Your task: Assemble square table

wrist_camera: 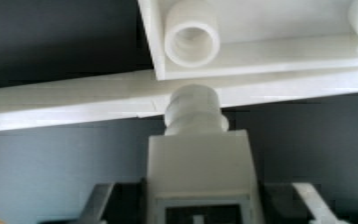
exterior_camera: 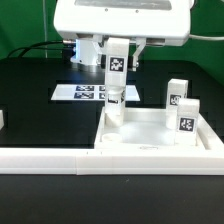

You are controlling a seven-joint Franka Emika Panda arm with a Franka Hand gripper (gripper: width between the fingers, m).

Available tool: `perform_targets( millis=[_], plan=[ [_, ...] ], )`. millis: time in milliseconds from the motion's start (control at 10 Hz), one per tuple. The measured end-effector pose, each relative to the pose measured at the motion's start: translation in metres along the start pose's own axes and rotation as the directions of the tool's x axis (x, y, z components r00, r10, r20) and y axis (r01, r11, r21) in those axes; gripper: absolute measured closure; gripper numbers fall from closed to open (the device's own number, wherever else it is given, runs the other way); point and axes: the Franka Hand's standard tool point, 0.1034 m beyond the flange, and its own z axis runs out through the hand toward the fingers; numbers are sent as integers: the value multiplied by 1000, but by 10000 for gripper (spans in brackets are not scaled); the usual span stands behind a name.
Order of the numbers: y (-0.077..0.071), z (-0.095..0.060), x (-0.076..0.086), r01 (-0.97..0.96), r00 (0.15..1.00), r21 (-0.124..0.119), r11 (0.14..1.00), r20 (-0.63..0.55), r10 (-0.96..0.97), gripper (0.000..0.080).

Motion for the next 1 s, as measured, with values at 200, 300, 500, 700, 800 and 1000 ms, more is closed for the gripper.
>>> perform_targets(
  millis=[200,300,500,700,800,1000],
  plan=[
    [4,5,0,-23,1000,32,999,5,23,511],
    [2,3,7,-64,998,56,996,4,64,511],
    [-3,4,6,-66,998,65,996,6,65,511],
    [-3,5,5,-65,998,64,996,7,65,511],
    [-2,5,5,-65,998,64,996,8,65,511],
    [5,14,1,-40,999,50,998,-33,41,511]
  ],
)
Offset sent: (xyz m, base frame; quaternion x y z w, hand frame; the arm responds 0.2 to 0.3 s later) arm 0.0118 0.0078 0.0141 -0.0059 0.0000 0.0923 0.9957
